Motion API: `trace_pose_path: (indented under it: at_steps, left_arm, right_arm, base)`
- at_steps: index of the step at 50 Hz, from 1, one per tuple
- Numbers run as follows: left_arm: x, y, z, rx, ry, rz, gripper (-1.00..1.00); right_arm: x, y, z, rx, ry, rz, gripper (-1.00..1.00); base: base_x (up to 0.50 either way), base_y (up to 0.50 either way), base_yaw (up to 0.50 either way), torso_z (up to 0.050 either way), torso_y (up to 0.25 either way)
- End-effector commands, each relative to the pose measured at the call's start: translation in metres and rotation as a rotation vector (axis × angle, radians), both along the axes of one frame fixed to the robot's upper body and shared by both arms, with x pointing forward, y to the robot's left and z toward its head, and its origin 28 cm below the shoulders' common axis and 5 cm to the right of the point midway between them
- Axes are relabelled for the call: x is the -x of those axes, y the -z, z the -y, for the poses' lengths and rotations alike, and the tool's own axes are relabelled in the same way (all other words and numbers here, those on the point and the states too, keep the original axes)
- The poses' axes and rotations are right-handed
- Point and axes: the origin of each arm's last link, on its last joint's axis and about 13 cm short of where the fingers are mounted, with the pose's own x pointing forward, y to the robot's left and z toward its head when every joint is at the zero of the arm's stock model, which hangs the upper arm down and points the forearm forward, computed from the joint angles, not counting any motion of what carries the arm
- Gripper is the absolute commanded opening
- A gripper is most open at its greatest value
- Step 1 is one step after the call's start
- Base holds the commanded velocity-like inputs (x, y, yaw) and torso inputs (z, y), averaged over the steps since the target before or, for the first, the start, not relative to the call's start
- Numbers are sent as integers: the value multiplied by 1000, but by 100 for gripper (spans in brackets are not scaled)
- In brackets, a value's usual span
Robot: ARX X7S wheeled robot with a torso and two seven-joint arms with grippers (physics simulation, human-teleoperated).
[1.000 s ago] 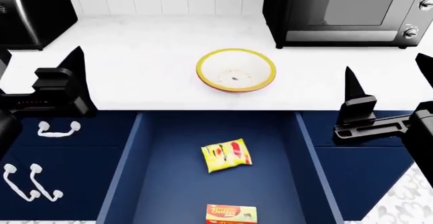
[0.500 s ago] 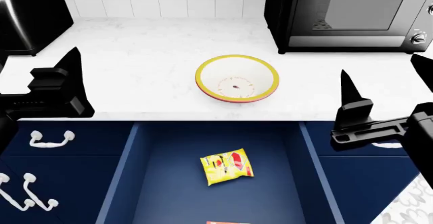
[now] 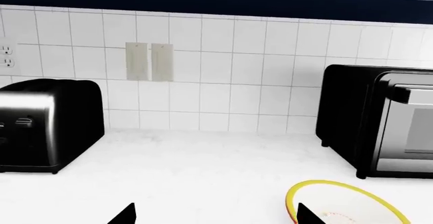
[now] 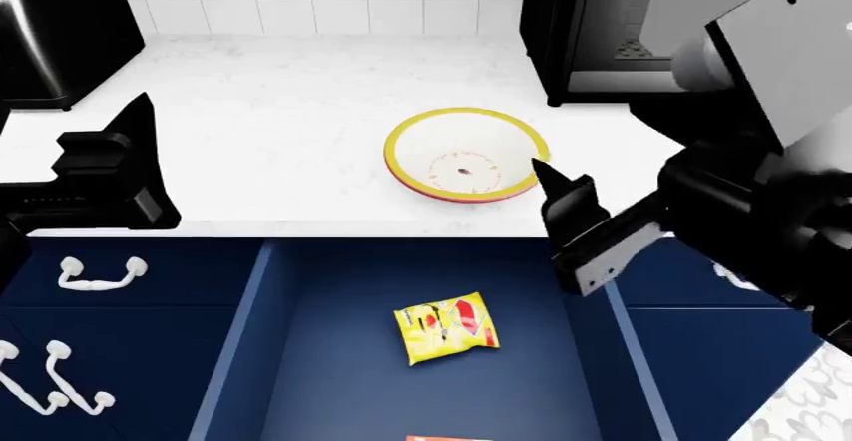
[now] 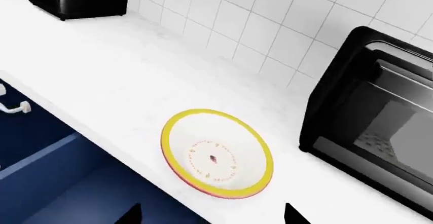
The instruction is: Place the bar in the bowl and close the drawer.
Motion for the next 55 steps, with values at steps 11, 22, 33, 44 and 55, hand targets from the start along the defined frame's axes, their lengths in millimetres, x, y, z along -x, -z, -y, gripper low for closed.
trace_pose_path:
  at_steps: [11, 22, 33, 44, 55]
  left_arm:
    - [-1, -1, -2, -15, -12, -10, 100]
    - [-3, 1, -1, -20, -4, -18, 100]
    - [-5, 5, -2, -20, 4, -28, 100]
    - [-6, 7, -3, -15, 4, -35, 100]
    - [-7, 9, -4, -17, 0, -46, 100]
  right_arm:
    - [-41, -24, -21, 166, -369, -383, 100]
    - [-40, -4, -30, 238, -497, -506, 100]
    - [-49, 15, -39, 272, -548, -593, 100]
    - [-56, 33, -41, 288, -535, -641, 100]
    - [-63, 71, -47, 357, -536, -731, 100]
  base:
    - [0, 0, 0, 0, 0]
    - [0, 0, 0, 0, 0]
    - [0, 0, 0, 0, 0]
    - [0, 0, 0, 0, 0]
    - [0, 0, 0, 0, 0]
